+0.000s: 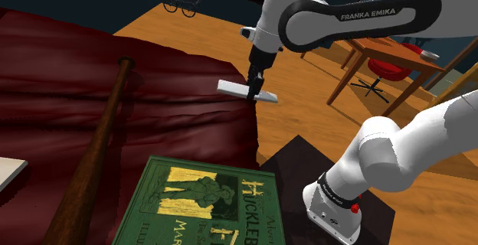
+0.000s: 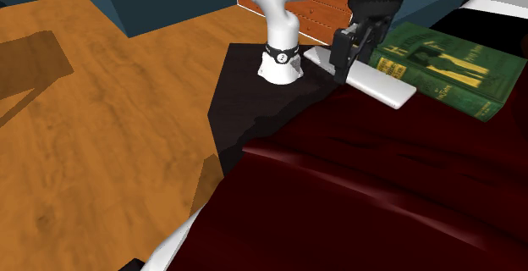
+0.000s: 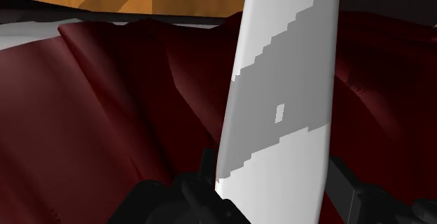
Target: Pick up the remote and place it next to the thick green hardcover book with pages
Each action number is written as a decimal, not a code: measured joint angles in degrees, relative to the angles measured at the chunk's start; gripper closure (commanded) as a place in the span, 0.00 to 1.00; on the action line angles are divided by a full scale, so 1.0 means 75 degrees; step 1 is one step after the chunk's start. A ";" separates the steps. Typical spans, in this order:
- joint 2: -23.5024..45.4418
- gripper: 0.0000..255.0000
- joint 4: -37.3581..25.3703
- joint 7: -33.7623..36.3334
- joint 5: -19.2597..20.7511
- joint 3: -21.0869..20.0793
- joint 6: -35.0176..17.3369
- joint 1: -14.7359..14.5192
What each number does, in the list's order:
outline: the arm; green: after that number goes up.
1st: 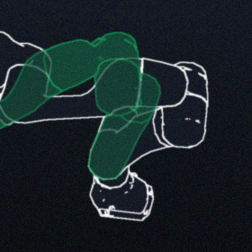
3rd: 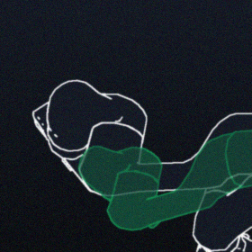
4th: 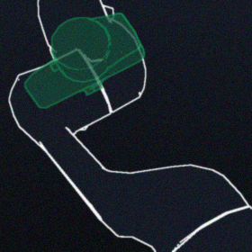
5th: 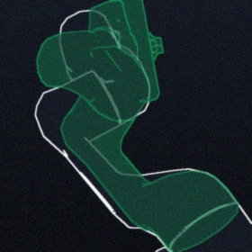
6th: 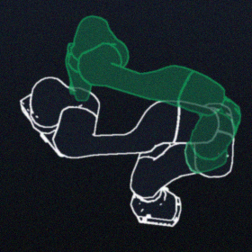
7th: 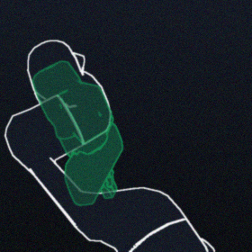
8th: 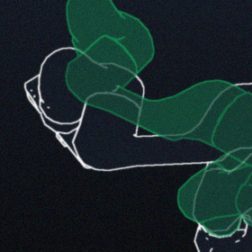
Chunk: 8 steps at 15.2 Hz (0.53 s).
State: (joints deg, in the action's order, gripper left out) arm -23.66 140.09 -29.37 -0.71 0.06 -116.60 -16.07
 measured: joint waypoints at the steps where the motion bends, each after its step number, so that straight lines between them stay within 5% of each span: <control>1: -0.0267 1.00 0.0201 0.0149 -0.0049 -0.0111 0.0065 -0.0070; 4: -0.1082 1.00 0.0852 0.0485 -0.0207 -0.0371 0.0225 -0.0253; 8: -0.1031 1.00 0.1250 0.0578 -0.0263 -0.0457 -0.0221 -0.0304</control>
State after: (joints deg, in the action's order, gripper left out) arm -31.40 149.47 -25.03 -2.68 -3.37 -118.26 -18.35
